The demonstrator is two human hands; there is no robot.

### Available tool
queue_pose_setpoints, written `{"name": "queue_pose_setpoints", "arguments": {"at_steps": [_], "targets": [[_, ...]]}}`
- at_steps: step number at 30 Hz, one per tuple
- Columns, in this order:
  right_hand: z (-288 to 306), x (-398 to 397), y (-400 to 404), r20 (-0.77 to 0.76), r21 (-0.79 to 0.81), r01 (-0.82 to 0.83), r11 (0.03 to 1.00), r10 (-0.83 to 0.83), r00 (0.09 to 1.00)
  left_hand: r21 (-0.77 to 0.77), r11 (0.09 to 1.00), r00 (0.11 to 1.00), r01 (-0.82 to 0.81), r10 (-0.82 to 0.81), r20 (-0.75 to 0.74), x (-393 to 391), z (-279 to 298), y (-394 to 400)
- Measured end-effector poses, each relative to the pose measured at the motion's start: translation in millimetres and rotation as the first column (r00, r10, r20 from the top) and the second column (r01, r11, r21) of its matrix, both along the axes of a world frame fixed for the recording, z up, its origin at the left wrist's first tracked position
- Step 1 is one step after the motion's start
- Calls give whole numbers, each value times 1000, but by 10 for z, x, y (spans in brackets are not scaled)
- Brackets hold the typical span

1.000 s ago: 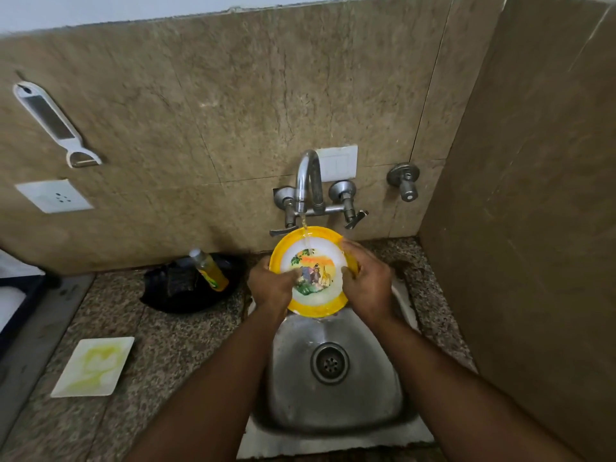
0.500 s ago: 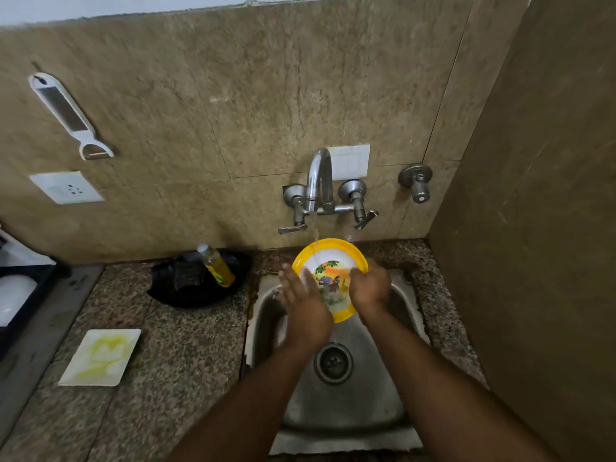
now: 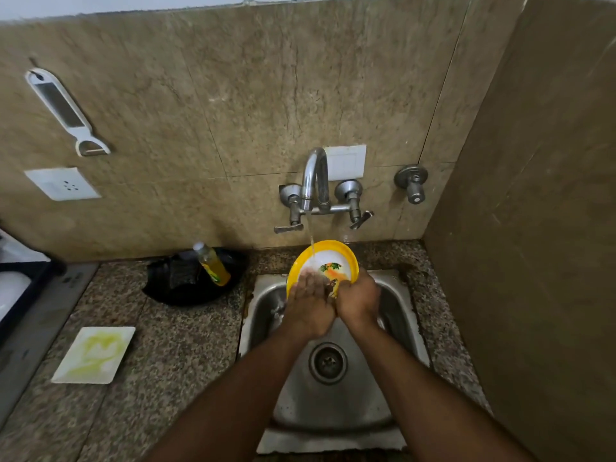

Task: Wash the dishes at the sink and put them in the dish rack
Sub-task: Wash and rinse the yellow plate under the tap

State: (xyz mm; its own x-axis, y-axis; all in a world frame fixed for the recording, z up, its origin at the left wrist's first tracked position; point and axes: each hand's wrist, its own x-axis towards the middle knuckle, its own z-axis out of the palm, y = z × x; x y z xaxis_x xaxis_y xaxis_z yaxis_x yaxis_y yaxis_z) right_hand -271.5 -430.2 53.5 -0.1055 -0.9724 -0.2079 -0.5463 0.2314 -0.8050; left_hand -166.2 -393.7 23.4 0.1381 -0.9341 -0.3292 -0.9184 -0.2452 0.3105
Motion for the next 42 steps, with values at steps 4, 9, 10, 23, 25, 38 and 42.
{"name": "queue_pose_setpoints", "arguments": {"at_steps": [4, 9, 10, 23, 25, 38, 42], "targets": [[-28, -24, -14, 56, 81, -12, 997, 7, 998, -91, 980, 980, 178, -185, -74, 102, 20, -51], [-193, 31, -105, 210, 188, 15, 982, -55, 976, -49, 947, 902, 316, -316, -294, 282, 96, 26], [-240, 49, -135, 243, 203, 20, 979, -70, 968, -66, 935, 885, 349, -352, -305, 301, 135, 57], [-359, 341, -7, 196, 177, -24, 984, -11, 981, 163, 983, 980, 86, -113, 164, 454, -52, 94], [-319, 353, 7, 158, 63, -29, 998, 19, 987, 188, 982, 994, -11, -10, 111, 284, -44, 92], [-280, -45, -389, 186, -241, 99, 965, -54, 981, -391, 920, 859, -3, -198, -472, 198, -113, 327], [-268, -15, -334, 337, -221, 27, 975, 50, 940, -379, 896, 903, 231, -342, -260, 310, -285, 348]]}}
